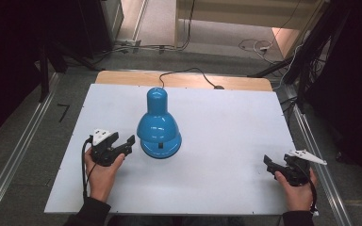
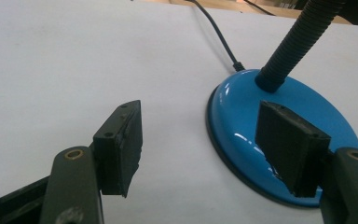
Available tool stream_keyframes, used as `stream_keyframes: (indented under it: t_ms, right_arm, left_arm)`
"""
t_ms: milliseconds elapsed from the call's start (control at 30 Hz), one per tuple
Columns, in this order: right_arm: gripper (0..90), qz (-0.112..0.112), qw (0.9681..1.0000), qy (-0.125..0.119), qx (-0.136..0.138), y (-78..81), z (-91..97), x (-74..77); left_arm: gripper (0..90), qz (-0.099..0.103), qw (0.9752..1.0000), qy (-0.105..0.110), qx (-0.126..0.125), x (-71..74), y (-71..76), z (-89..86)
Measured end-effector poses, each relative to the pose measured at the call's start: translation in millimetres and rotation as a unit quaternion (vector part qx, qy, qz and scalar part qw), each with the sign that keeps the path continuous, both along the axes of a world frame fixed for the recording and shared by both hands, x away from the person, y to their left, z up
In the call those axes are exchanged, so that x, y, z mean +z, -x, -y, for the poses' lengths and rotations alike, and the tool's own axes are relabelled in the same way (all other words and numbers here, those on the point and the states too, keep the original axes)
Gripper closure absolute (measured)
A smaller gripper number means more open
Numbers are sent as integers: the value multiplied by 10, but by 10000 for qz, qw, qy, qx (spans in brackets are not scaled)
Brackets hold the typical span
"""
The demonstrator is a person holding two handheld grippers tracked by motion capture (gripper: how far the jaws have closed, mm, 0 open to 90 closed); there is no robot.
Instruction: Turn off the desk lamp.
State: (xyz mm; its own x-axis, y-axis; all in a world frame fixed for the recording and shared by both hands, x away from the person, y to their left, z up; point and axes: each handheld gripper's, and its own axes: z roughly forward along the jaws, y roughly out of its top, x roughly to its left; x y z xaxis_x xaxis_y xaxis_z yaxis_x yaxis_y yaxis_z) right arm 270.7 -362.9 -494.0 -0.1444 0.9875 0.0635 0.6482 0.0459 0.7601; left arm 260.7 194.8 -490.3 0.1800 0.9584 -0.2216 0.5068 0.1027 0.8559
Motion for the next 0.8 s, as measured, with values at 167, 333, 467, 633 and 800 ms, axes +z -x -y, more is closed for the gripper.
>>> stream_keyframes:
  t_ms: [167, 333, 467, 633, 800]
  right_arm:
    - [168, 4, 10000, -37, -18, 7, 17, 7]
    - [168, 9, 10000, -51, -55, 17, 33, 11]
    - [168, 20, 10000, -41, -60, 19, 43, 13]
    - [168, 15, 9999, -67, -79, 24, 53, 15]
    - [168, 15, 9999, -78, -127, 39, 86, 15]
  left_arm:
    - [276, -41, 9998, -147, 90, 28, 163, -150]
    - [244, -245, 9987, -331, 313, 2, 365, -333]
    - [224, -362, 9970, -478, 484, -28, 489, -477]
    - [217, -453, 9956, -524, 636, -75, 553, -593]
    - [197, -607, 9939, -572, 724, -135, 546, -644]
